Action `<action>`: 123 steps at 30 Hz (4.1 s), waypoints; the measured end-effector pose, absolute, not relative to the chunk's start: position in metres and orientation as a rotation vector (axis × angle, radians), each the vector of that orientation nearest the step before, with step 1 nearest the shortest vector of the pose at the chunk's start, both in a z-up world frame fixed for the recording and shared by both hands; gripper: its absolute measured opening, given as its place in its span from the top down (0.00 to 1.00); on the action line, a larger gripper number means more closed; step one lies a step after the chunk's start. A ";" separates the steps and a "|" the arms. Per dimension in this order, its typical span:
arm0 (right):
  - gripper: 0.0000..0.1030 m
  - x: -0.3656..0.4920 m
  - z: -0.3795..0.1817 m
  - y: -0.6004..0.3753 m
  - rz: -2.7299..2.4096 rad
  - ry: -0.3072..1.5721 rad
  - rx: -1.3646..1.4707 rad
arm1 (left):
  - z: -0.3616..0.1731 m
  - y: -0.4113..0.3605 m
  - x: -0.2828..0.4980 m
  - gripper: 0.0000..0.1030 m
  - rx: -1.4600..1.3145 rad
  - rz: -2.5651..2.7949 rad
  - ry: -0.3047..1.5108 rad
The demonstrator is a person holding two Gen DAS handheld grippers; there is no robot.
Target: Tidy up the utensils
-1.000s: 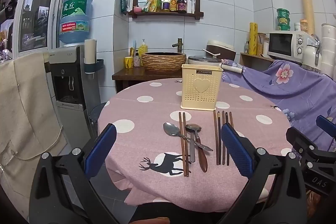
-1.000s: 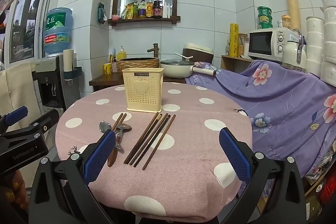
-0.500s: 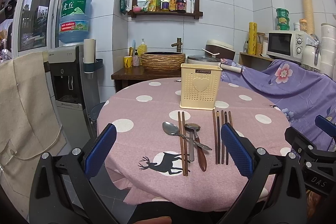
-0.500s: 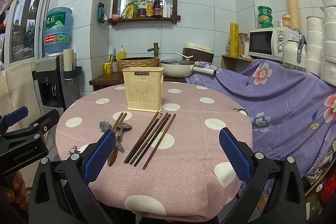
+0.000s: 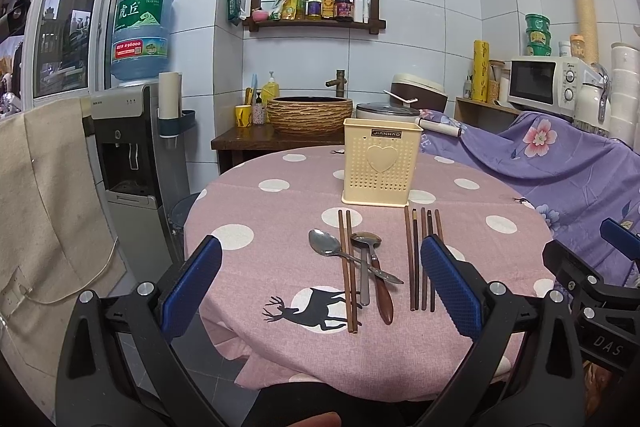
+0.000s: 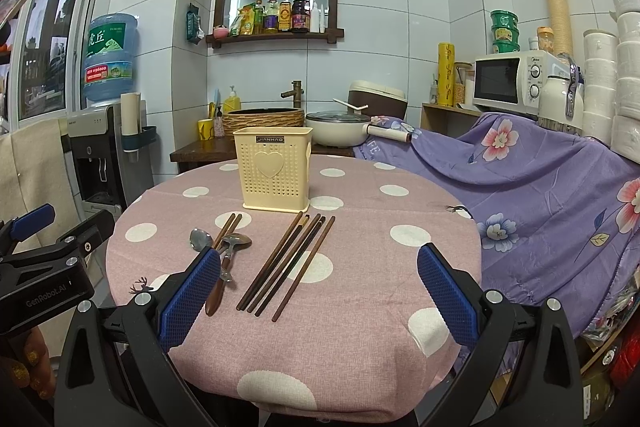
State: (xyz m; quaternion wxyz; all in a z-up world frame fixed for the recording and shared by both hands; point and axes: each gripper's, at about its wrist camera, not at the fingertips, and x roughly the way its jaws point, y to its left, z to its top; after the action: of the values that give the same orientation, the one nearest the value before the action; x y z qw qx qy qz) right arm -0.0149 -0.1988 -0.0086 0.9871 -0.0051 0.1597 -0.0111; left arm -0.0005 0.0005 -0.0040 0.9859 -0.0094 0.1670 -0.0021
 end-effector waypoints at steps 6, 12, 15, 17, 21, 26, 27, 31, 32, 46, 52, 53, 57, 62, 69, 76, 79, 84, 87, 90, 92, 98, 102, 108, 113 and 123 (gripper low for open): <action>0.06 -0.015 -0.009 -0.198 -0.022 0.322 -0.010 | -0.004 0.002 -0.001 0.05 -0.025 -0.007 0.340; 0.06 -0.015 -0.008 -0.198 -0.022 0.322 -0.011 | -0.004 0.002 0.000 0.05 -0.024 -0.005 0.339; 0.06 -0.015 -0.008 -0.198 -0.022 0.322 -0.011 | -0.004 0.002 0.000 0.05 -0.024 -0.006 0.339; 0.06 -0.015 -0.008 -0.198 -0.022 0.321 -0.011 | -0.004 0.002 0.000 0.05 -0.024 -0.007 0.338; 0.06 -0.015 -0.008 -0.198 -0.022 0.321 -0.012 | -0.004 0.002 0.000 0.05 -0.024 -0.008 0.338; 0.06 -0.015 -0.008 -0.197 -0.022 0.322 -0.012 | -0.004 0.001 -0.001 0.05 -0.023 -0.009 0.338; 0.06 -0.015 -0.008 -0.197 -0.022 0.322 -0.012 | -0.004 0.001 0.000 0.05 -0.022 -0.010 0.338; 0.06 -0.015 -0.008 -0.197 -0.022 0.322 -0.012 | -0.004 0.001 -0.001 0.05 -0.023 -0.009 0.338; 0.06 -0.015 -0.008 -0.197 -0.022 0.323 -0.012 | -0.004 0.000 0.000 0.05 -0.023 -0.010 0.338; 0.06 -0.013 -0.009 -0.197 -0.022 0.324 -0.013 | -0.004 -0.002 0.000 0.05 -0.021 -0.012 0.341; 0.06 -0.011 -0.013 -0.197 -0.020 0.338 -0.014 | -0.008 -0.002 0.004 0.05 -0.031 -0.019 0.367; 0.06 -0.012 -0.017 -0.198 -0.021 0.348 -0.014 | -0.009 -0.001 0.007 0.05 -0.035 -0.023 0.381; 0.06 -0.001 -0.023 -0.198 -0.005 0.400 0.002 | -0.019 0.006 0.021 0.05 -0.079 -0.045 0.465; 0.06 0.031 -0.036 -0.209 0.024 0.539 0.037 | -0.034 0.013 0.056 0.05 -0.104 -0.074 0.613; 0.19 0.096 -0.042 -0.230 0.038 0.680 0.094 | -0.041 0.019 0.116 0.05 -0.085 -0.087 0.725; 0.44 0.173 -0.063 -0.243 0.037 0.866 0.224 | -0.057 0.025 0.176 0.16 -0.092 -0.086 0.837; 0.52 0.198 -0.069 -0.235 0.050 0.908 0.207 | -0.066 0.031 0.200 0.23 -0.128 -0.086 0.891; 0.64 0.229 -0.076 -0.229 0.017 0.958 0.167 | -0.075 0.037 0.226 0.30 -0.188 -0.104 0.939; 0.71 0.241 -0.081 -0.231 0.005 0.993 0.179 | -0.080 0.034 0.235 0.35 -0.196 -0.108 0.963; 0.75 0.249 -0.084 -0.227 -0.002 1.013 0.167 | -0.085 0.031 0.243 0.39 -0.217 -0.109 0.991; 0.78 0.255 -0.086 -0.224 -0.014 1.025 0.149 | -0.087 0.029 0.247 0.39 -0.215 -0.105 1.001; 0.86 0.268 -0.092 -0.225 -0.030 1.055 0.178 | -0.092 0.021 0.252 0.39 -0.192 -0.093 1.017; 0.90 0.280 -0.092 -0.229 -0.043 1.064 0.209 | -0.095 0.022 0.255 0.39 -0.192 -0.082 1.029; 0.90 0.295 -0.091 -0.230 -0.054 1.070 0.233 | -0.097 0.023 0.262 0.39 -0.220 -0.071 1.047; 0.91 0.299 -0.092 -0.227 -0.058 1.066 0.220 | -0.097 0.018 0.271 0.39 -0.227 -0.048 1.072; 0.92 0.306 -0.093 -0.224 -0.057 1.076 0.202 | -0.095 -0.005 0.282 0.58 -0.135 0.023 1.085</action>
State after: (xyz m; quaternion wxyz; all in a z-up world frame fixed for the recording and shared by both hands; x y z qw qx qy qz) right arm 0.3062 -0.2242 -0.0928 0.8536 0.0960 0.5113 -0.0271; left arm 0.2824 -0.0046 -0.0946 0.8543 -0.0644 0.5157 0.0110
